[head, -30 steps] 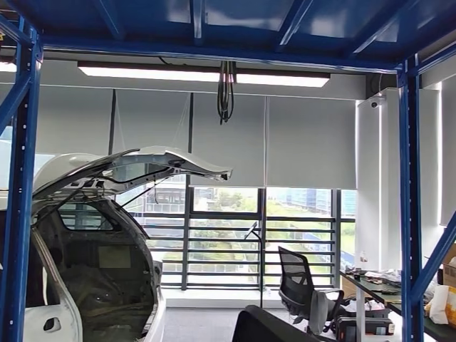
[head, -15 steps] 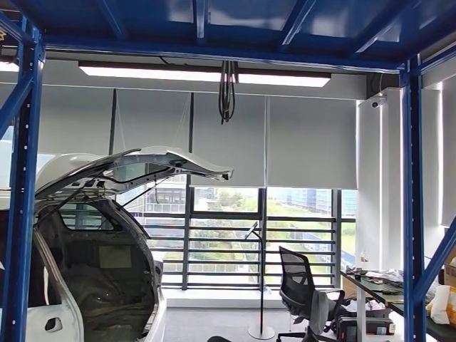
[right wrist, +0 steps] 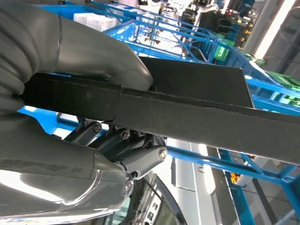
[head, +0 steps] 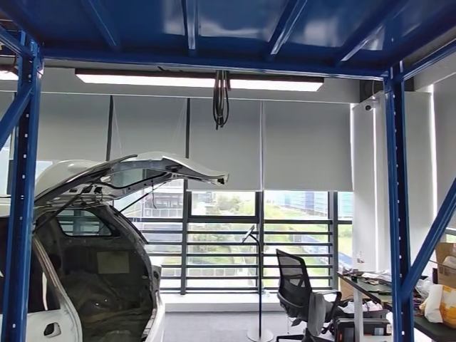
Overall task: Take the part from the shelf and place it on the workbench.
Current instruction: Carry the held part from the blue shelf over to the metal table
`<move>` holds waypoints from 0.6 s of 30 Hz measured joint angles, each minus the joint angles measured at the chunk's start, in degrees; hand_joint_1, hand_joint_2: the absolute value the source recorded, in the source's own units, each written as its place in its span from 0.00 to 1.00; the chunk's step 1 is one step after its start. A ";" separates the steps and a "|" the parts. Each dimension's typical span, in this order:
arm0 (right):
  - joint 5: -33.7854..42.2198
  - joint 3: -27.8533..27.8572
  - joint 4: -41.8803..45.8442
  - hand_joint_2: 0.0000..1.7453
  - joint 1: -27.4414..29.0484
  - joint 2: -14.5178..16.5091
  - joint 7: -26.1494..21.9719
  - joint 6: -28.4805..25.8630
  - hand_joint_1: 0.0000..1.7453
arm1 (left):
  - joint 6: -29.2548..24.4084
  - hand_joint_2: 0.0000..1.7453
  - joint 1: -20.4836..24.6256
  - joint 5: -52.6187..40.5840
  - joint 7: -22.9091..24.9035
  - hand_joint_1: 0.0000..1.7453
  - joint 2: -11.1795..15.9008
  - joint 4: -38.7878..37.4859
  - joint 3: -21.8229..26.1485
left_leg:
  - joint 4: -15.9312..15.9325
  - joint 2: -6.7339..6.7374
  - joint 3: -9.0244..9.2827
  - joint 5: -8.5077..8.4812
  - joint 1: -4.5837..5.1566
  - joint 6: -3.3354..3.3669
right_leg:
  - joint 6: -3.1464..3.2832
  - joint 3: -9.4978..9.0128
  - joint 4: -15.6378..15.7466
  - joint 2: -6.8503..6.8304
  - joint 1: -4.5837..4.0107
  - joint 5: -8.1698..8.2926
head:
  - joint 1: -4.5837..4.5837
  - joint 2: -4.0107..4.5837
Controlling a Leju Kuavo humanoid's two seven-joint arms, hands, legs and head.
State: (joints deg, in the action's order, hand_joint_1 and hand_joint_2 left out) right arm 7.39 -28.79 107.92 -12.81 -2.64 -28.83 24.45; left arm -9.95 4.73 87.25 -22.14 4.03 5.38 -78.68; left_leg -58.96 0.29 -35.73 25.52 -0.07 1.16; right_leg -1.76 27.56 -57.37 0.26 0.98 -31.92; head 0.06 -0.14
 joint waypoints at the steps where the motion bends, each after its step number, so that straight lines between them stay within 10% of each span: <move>1: 0.01 0.03 0.05 1.00 -0.01 -0.02 -0.01 -0.01 1.00 | 0.02 1.00 -0.02 0.00 0.05 0.00 0.01 0.00 -0.01 | 0.10 0.00 -0.12 -0.35 -0.11 -0.45 | 0.25 0.03 0.40 0.04 -0.25 0.10 | -0.01 0.00; 4: 0.04 0.13 0.08 1.00 -0.09 -0.05 -0.05 0.02 1.00 | -0.04 1.00 -0.16 0.00 0.19 0.00 0.04 -0.05 -0.09 | -0.46 -0.10 -0.76 0.54 -0.51 -1.55 | 1.56 0.89 0.88 -0.18 -0.28 1.44 | -0.01 0.01; 8: 0.17 0.20 0.08 1.00 -0.07 -0.05 -0.16 0.10 1.00 | -0.07 1.00 -0.26 -0.01 0.43 0.00 0.05 -0.07 -0.40 | -12.17 -0.17 -4.10 9.60 -0.83 -2.34 | 2.43 3.21 1.05 -0.54 -0.22 3.34 | -0.02 0.01; 10: 0.37 0.22 0.08 1.00 0.02 -0.06 -0.36 0.18 1.00 | -0.08 1.00 -0.26 -0.02 0.55 0.00 0.12 -0.08 -0.58 | -14.59 -0.17 -3.38 9.82 -0.99 -2.67 | 2.25 4.48 0.82 -0.60 -0.19 4.11 | -0.02 0.01; 14: 0.73 0.39 0.38 1.00 0.09 -0.05 -0.85 0.28 1.00 | -0.08 1.00 -0.06 -0.02 0.47 0.00 0.22 -0.09 -0.84 | -1.67 -0.33 5.84 5.50 -1.33 -2.94 | 1.31 6.60 -0.48 -0.52 -0.04 4.96 | -0.02 0.01; 18: 0.80 0.51 1.15 1.00 0.16 -0.04 -1.29 0.50 1.00 | -0.08 1.00 -0.01 -0.02 0.33 0.00 0.25 -0.09 -0.95 | 1.33 -0.46 6.72 5.27 -0.99 -1.63 | -0.22 7.60 -1.07 -0.39 0.01 5.89 | -0.01 0.00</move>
State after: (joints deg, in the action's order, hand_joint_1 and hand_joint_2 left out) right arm 8.19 -28.27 109.07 -12.65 -2.69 -30.12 24.94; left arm -10.03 4.72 87.23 -21.81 4.28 5.29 -79.64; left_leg -57.63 -0.17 -29.00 30.79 -1.06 -0.47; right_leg -1.98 35.16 -58.44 -0.12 0.98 -26.03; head 0.05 -0.14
